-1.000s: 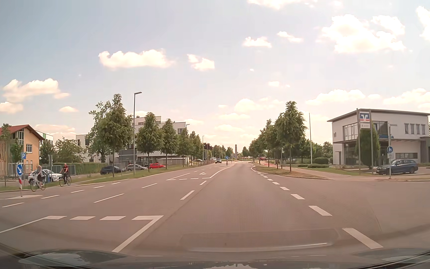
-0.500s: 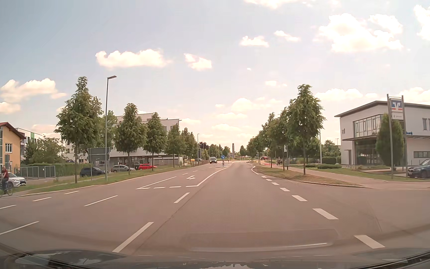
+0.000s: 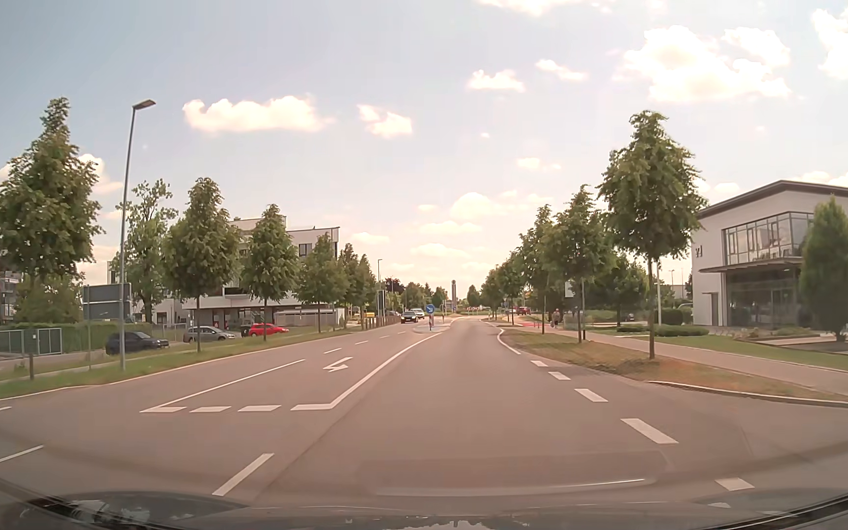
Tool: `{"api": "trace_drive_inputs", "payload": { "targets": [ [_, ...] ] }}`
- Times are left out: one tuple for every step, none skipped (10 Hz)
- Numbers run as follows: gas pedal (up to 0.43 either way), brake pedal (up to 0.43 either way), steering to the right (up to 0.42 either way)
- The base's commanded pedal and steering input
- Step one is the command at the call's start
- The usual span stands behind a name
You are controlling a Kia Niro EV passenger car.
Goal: Follow the waypoints while adhering to traffic rules and regulations
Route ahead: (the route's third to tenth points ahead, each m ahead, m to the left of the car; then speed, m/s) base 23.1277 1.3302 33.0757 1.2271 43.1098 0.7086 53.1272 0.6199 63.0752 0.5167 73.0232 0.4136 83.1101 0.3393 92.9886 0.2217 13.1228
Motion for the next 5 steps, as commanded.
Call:
{"api": "trace_drive_inputs", "payload": {
  "targets": [
    [0.138,0.012,0.006],
    [0.138,0.012,0.006],
    [0.138,0.012,0.005],
    [0.138,0.012,0.005],
    [0.138,0.012,0.005]
  ]
}}
